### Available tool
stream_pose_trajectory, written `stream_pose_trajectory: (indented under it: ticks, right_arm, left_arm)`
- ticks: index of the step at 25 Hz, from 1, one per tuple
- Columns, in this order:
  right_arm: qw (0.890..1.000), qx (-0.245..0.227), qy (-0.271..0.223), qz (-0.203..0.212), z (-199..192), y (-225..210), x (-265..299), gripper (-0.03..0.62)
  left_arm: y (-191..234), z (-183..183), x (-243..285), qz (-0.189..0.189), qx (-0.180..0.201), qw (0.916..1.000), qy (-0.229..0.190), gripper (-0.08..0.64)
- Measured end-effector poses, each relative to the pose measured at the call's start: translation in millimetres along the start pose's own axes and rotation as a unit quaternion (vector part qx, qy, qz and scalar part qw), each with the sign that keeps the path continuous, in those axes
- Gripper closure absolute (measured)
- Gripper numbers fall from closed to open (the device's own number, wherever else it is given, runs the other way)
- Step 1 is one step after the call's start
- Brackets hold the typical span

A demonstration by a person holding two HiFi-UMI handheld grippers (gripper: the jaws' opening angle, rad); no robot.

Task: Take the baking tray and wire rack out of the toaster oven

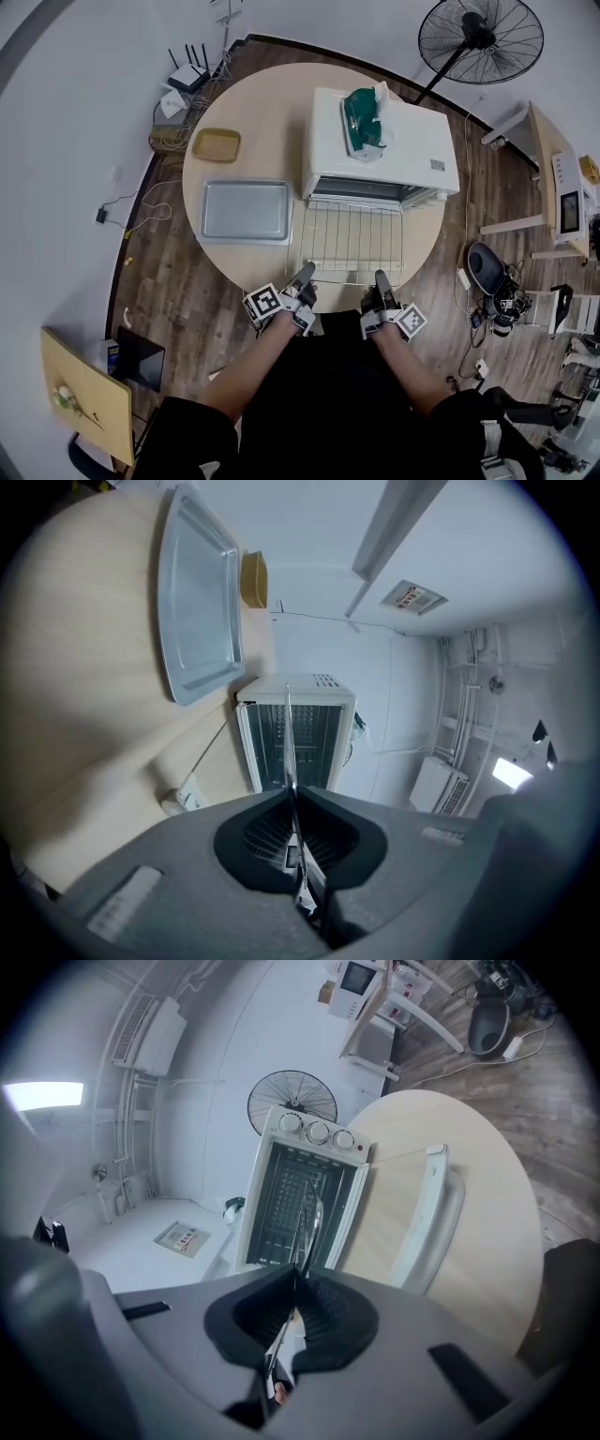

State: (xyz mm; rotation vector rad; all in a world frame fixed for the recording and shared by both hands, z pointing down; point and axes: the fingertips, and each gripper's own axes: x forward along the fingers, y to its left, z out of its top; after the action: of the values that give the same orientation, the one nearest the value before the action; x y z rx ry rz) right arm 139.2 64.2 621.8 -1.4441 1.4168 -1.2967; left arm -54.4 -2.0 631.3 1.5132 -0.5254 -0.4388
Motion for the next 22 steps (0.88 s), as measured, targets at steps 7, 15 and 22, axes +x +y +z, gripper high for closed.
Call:
stream_pose_trajectory:
  ticks: [7,15,22]
  right_arm:
    - [0.998,-0.012,0.061,0.011,-55,11,21,0.591]
    - [0.99,-0.027,0.135,0.008,-128,22,55,0.591]
    - [0.978,-0.047,0.202,0.011,-180,24,78,0.589]
  left_arm:
    - [8,37,-48,0.001,-0.002,0.9987,-0.052,0.54]
    - [14,89,-115,0.011,-0.003,0.9903,-0.138,0.54]
    - [32,126,-152,0.054,0.024,0.9849,-0.163,0.54]
